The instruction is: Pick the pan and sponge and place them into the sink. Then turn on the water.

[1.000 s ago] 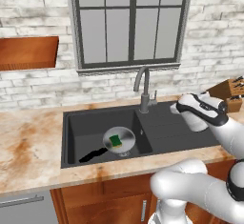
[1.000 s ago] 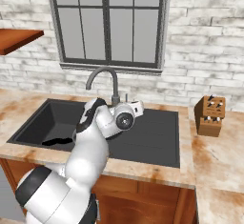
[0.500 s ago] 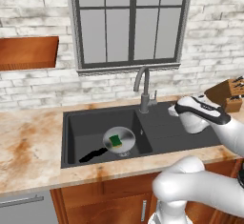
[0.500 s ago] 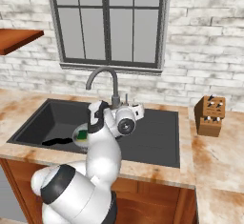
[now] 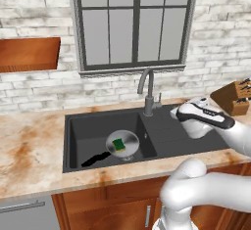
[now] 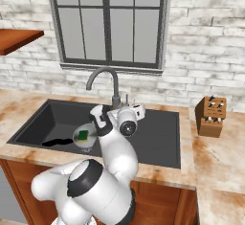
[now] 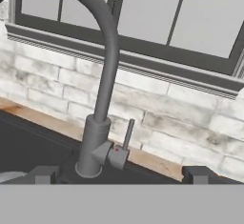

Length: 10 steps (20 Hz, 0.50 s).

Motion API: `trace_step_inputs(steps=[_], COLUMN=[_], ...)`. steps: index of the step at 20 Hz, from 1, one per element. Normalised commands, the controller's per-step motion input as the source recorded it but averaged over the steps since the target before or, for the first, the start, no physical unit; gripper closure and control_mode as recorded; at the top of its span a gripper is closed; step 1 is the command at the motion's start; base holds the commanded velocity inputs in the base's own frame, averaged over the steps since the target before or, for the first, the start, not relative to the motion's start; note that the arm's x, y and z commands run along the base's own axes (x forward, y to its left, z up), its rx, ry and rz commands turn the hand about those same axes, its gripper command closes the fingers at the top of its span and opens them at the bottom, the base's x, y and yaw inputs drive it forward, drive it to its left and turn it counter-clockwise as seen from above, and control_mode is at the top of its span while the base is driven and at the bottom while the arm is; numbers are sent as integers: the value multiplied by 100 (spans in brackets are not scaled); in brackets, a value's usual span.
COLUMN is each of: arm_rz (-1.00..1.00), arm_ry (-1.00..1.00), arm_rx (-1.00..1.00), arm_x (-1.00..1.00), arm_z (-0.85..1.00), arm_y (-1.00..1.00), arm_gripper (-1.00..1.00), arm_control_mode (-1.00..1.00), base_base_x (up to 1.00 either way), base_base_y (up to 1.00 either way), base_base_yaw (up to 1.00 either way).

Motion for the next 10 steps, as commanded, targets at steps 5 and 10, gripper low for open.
trace_step_inputs(steps=[5,10], arm_rz=[0,0], arm_ry=[0,0], arm_rx=[0,0], arm_x=[45,43], arm_z=[0,0], arm_y=[0,0], arm_gripper=[-100,-100], arm_control_mode=[-100,-100], base_base_x=[0,0], base_base_y=[0,0], base_base_yaw=[0,0])
